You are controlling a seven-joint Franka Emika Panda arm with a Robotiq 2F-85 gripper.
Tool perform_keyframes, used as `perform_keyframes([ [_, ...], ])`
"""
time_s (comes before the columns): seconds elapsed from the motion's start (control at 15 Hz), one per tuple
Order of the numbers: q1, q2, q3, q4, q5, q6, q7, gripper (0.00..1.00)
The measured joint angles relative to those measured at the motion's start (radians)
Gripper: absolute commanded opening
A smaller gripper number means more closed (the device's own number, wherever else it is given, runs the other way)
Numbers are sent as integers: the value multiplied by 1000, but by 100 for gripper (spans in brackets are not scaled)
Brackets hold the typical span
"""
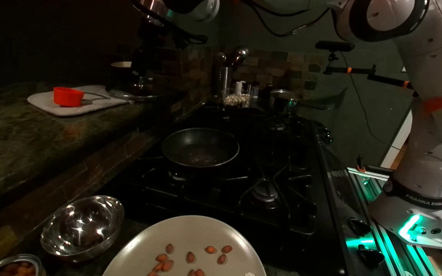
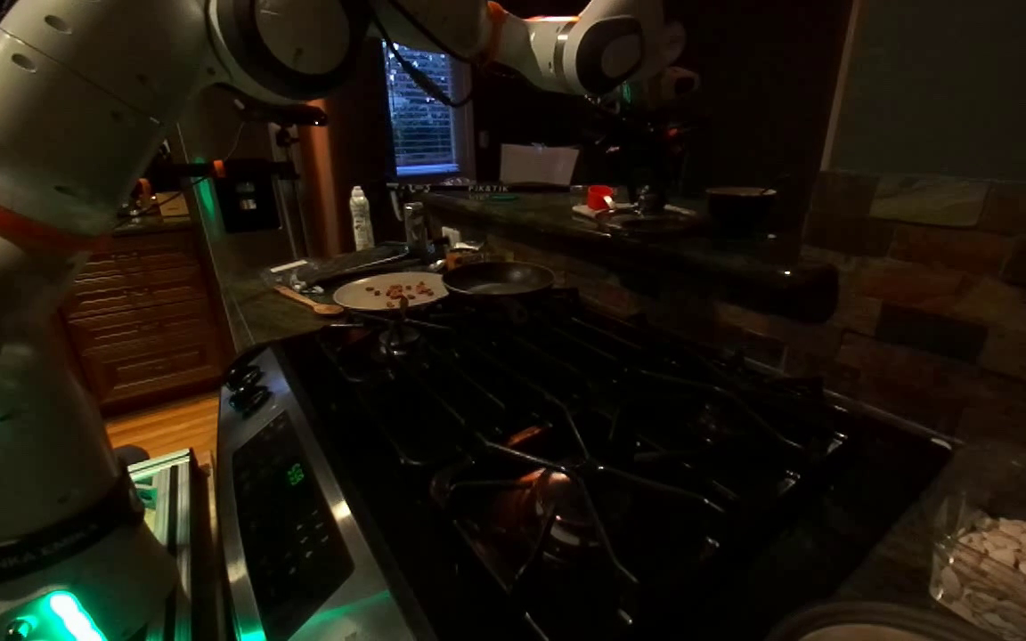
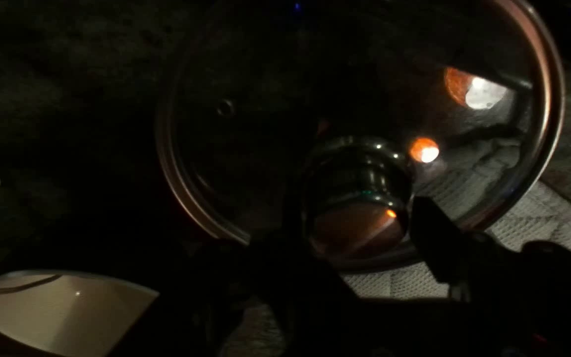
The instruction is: Put the lid on the pan
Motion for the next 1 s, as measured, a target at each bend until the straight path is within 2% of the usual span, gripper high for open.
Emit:
perform_keyframes([
  [0.07, 0, 0, 0, 0, -2, -2, 0, 23],
  [0.53, 18, -38, 0, 9, -34, -111, -12, 23],
  [0.8, 25, -136, 11, -15, -39, -169, -88, 23],
  [1.0, 24, -251, 35, -88, -34, -229, -189, 23],
])
